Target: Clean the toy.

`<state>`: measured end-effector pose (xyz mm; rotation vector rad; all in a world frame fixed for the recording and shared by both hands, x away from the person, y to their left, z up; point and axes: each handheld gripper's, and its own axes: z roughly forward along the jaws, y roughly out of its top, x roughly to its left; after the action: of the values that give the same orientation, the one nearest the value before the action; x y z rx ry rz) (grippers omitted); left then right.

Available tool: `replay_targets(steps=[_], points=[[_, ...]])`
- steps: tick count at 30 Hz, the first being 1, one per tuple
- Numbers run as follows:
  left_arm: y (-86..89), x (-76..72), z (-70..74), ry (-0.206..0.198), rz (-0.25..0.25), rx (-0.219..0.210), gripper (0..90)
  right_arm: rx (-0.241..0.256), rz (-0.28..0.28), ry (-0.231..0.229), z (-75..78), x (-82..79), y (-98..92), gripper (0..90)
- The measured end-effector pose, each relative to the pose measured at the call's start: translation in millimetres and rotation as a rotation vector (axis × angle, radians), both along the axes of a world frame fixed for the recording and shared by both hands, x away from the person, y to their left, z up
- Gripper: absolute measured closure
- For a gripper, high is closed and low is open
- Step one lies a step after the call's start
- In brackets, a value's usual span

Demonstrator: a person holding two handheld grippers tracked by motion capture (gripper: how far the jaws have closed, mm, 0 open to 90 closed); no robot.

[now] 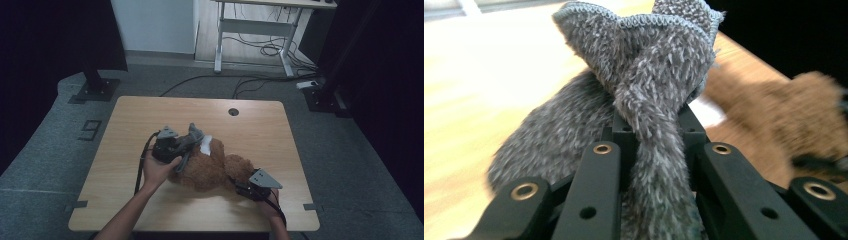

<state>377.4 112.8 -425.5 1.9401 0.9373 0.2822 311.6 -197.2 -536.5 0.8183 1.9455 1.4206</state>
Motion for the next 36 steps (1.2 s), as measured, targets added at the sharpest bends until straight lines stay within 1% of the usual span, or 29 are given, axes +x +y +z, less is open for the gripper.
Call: replay_targets(steps=[1,3,5,6,8,10,11,12,13,14,18,19,20,22,24,25,26,27,28,29,30,32,33,36], points=[[-12.2,-1.9,4.1,-0.01,-0.024,0.003,76.8,0.001,0.0,0.0,-0.1,0.1,-0.2,35.4],[-31.8,-5.2,7.9,-0.023,-0.063,0.016,76.8,0.003,0.001,0.0,-0.2,0.2,-0.6,35.3],[-49.1,-7.3,7.0,-0.026,-0.092,0.036,76.7,0.003,0.002,-0.001,-0.3,0.3,-0.7,35.2],[-54.5,-7.6,5.2,-0.027,-0.098,0.049,76.6,0.003,0.002,-0.001,-0.3,0.1,-0.8,35.1],[-66.1,-7.0,-5.3,-0.009,-0.109,0.09,76.4,0.002,0.001,-0.001,-0.4,-0.2,-0.9,35.0],[-69.1,-6.5,-18.0,-0.002,-0.11,0.122,76.3,-0.001,0.002,-0.003,-0.5,-0.3,-1.4,34.9],[-67.7,-6.3,-21.4,-0.002,-0.108,0.12,76.4,-0.001,0.003,0.002,-0.6,-0.4,-1.4,34.8],[-62.5,-5.8,-24.2,0.004,-0.106,0.1,76.4,-0.002,0.003,0.003,-0.8,-0.2,-1.3,34.7],[-57.3,-5.4,-24.6,0.012,-0.106,0.085,76.5,-0.001,0.004,0.002,-0.8,0.1,-0.7,34.7],[-53.4,-5.4,-24.4,0.012,-0.102,0.082,76.6,-0.001,0.004,0.001,-0.6,0.3,-0.2,34.7],[-27.8,-5.4,-23.7,-0.013,-0.047,0.1,76.9,0.002,0.002,0.003,-0.5,0.6,-0.3,34.7],[-17.9,-4.0,-24.7,-0.016,-0.023,0.105,76.9,0.001,0.001,0.003,-0.4,0.5,-0.2,34.8],[-11.5,-2.8,-25.7,-0.012,-0.009,0.107,76.9,0.002,0.0,0.004,-0.5,0.4,-0.1,34.8],[5.3,1.2,-31.0,0.001,0.027,0.111,77.0,0.004,-0.001,0.005,-0.5,0.6,-0.1,34.8],[18.5,5.0,-40.9,0.002,0.079,0.145,77.0,0.006,-0.003,0.006,-0.6,1.1,0.0,34.8],[26.4,8.4,-48.7,0.024,0.101,0.156,77.0,0.009,-0.004,0.008,-0.7,1.4,-0.1,34.9],[31.0,10.3,-52.8,0.042,0.111,0.156,77.0,0.011,-0.006,0.008,-0.9,1.8,-0.1,34.9],[38.1,12.9,-58.0,0.065,0.125,0.147,76.9,0.012,-0.006,0.009,-1.0,1.9,-0.2,34.9],[41.8,14.0,-59.5,0.076,0.131,0.135,76.9,0.012,-0.005,0.008,-1.0,1.9,-0.4,34.9],[46.5,14.8,-58.9,0.086,0.136,0.117,76.9,0.012,-0.005,0.008,-1.1,1.8,-0.6,34.9],[47.7,14.4,-57.0,0.082,0.139,0.108,76.8,0.013,-0.003,0.007,-1.3,1.7,-0.9,34.9],[46.1,11.6,-47.5,0.055,0.131,0.106,76.8,0.015,-0.004,0.008,-1.6,1.6,-1.5,34.9],[42.6,9.1,-39.7,0.033,0.121,0.104,76.7,0.016,-0.004,0.008,-1.6,1.6,-1.7,34.9],[31.2,3.8,-21.2,-0.01,0.08,0.093,76.6,0.018,-0.004,0.009,-1.8,1.3,-2.2,34.9]])
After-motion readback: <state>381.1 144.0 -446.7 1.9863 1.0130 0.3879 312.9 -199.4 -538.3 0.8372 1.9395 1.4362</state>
